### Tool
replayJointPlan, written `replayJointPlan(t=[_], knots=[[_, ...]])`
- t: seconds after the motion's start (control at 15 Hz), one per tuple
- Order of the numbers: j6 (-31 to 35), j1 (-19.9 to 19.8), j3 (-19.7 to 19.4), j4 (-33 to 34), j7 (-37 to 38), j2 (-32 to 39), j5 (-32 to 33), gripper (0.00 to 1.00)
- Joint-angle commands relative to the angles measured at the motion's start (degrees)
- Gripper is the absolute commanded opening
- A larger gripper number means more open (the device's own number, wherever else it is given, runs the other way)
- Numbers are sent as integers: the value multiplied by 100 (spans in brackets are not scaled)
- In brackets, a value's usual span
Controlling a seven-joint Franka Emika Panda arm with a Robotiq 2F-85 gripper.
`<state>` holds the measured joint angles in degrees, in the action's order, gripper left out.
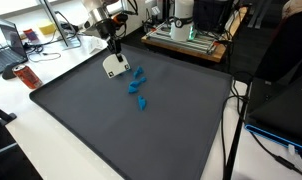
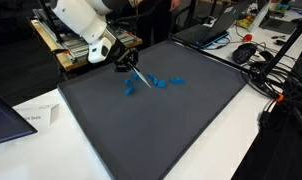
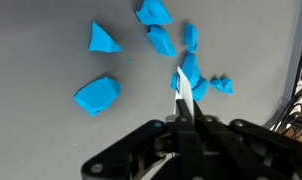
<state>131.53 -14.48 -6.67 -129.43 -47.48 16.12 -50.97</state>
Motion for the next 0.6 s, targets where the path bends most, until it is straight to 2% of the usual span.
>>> replayJointPlan(t=[0.0,0.53], knots=[[-301,-137,-106,-149,-353,-127,143,1],[-444,-355,-246,-301,-1146,-159,-107,1]])
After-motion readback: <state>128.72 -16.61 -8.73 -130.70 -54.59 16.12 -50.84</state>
